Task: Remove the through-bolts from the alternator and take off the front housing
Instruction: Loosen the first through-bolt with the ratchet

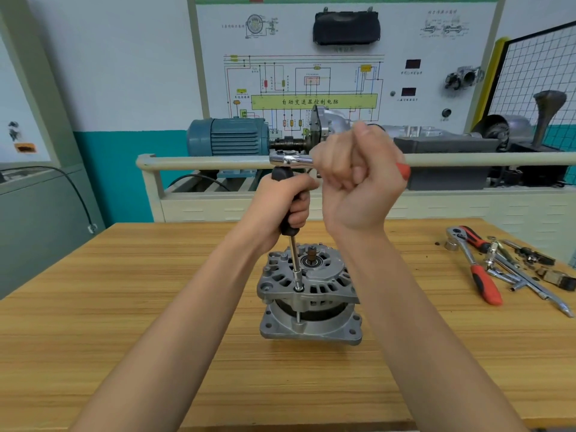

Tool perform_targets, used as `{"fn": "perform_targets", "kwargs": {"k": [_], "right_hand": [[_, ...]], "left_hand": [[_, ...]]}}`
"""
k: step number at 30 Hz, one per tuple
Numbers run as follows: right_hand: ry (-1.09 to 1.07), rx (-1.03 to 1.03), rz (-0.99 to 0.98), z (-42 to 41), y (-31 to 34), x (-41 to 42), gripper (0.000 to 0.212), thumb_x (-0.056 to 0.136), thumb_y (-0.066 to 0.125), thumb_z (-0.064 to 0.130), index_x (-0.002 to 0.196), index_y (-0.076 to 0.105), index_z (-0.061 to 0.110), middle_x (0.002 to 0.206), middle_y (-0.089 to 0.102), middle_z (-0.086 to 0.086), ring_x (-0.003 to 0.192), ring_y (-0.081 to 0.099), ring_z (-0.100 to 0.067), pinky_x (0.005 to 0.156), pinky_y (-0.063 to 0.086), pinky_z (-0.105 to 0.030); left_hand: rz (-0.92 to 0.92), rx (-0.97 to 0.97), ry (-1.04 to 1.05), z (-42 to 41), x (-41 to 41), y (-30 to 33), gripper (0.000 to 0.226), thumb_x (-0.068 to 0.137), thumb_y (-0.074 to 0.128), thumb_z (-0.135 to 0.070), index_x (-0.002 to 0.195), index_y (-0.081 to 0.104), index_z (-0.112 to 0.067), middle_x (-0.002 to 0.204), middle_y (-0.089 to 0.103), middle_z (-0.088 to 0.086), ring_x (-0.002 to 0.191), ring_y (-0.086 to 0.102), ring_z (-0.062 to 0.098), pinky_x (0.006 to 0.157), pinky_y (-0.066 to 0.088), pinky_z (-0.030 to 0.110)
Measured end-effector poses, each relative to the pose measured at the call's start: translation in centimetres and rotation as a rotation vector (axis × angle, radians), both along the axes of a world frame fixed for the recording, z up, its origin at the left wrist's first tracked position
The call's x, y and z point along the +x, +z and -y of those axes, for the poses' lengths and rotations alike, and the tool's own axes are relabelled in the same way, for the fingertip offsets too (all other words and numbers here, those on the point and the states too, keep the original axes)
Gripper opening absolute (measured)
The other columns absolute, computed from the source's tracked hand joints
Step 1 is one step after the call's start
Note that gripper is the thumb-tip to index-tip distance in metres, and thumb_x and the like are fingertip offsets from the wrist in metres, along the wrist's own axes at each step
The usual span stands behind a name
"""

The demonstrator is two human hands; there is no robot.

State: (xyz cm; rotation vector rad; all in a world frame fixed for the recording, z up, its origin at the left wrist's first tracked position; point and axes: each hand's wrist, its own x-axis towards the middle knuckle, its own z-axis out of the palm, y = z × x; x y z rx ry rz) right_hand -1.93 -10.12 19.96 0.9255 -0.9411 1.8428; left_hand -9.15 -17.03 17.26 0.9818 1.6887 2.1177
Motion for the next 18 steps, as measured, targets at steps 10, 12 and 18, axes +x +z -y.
{"fn": "perform_targets", "kwargs": {"k": [10, 12, 18], "right_hand": [[0.496, -0.312, 0.171, -3.1, 0.4, -0.3, 0.050, 0.081, 0.038, 0.013, 0.032, 0.032, 0.017, 0.030, 0.024, 0.004, 0.038, 0.009, -0.013, 0.037, 0.019, -0.022], [0.413, -0.264, 0.148, -2.7, 0.3, -0.1, 0.051, 0.082, 0.038, 0.012, 0.032, 0.033, 0.018, 0.031, 0.024, 0.005, 0.038, 0.010, -0.013, 0.039, 0.019, -0.022], [-0.069, -0.002, -0.017, 0.0, -0.4, 0.2, 0.049, 0.083, 0.042, 0.001, 0.041, 0.033, 0.024, 0.037, 0.032, 0.007, 0.037, 0.025, -0.010, 0.049, 0.019, -0.027]], "left_hand": [[-0.010, -0.013, -0.368, 0.6, 0.2, 0.0, 0.048, 0.079, 0.058, -0.012, 0.039, 0.033, -0.019, 0.033, 0.024, -0.006, 0.027, 0.022, 0.007, 0.035, 0.017, 0.016], [0.012, 0.002, -0.271, 0.4, 0.4, -0.1, 0.056, 0.087, 0.050, -0.006, 0.038, 0.029, -0.021, 0.032, 0.021, -0.007, 0.025, 0.018, 0.006, 0.034, 0.015, 0.013], [0.066, 0.048, 0.098, -1.1, 1.0, 0.0, 0.055, 0.086, 0.049, -0.001, 0.041, 0.027, -0.023, 0.036, 0.019, -0.006, 0.028, 0.014, 0.009, 0.037, 0.015, 0.011]]}}
